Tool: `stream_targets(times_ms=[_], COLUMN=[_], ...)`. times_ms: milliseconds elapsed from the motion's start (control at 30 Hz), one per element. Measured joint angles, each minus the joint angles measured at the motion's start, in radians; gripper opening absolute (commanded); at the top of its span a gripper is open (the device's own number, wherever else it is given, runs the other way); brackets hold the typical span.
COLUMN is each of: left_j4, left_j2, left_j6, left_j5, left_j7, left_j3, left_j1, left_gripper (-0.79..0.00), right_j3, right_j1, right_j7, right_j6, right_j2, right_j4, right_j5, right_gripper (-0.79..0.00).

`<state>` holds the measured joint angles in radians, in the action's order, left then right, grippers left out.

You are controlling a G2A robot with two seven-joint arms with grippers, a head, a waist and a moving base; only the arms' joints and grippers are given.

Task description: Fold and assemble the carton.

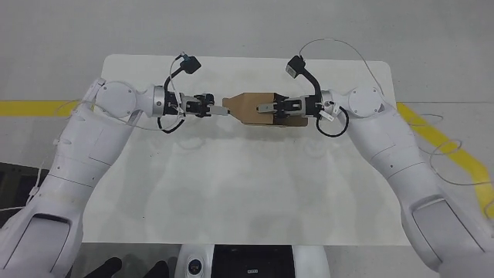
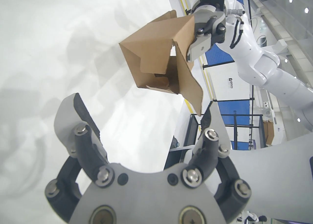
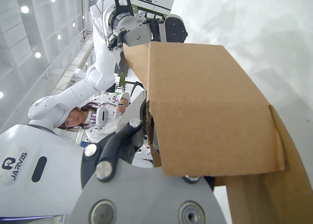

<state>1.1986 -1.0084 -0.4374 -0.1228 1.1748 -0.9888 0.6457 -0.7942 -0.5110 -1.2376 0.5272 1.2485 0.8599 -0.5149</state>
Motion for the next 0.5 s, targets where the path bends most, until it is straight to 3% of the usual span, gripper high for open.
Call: stream_targets(times_ms=[500], left_j4=[-0.071], left_j2=[-0.007], left_j6=[0.017], left_j5=[-0.004], left_j7=[0.004], left_j3=[0.013], left_j1=[-0.021], left_gripper=[0.0], right_j3=[-0.018], right_j1=[0.003], right_j7=[-0.029], right_j6=[0.024], right_j2=[0.01], right_j4=[0.027], right_j5=[-0.006], right_gripper=[-0.785])
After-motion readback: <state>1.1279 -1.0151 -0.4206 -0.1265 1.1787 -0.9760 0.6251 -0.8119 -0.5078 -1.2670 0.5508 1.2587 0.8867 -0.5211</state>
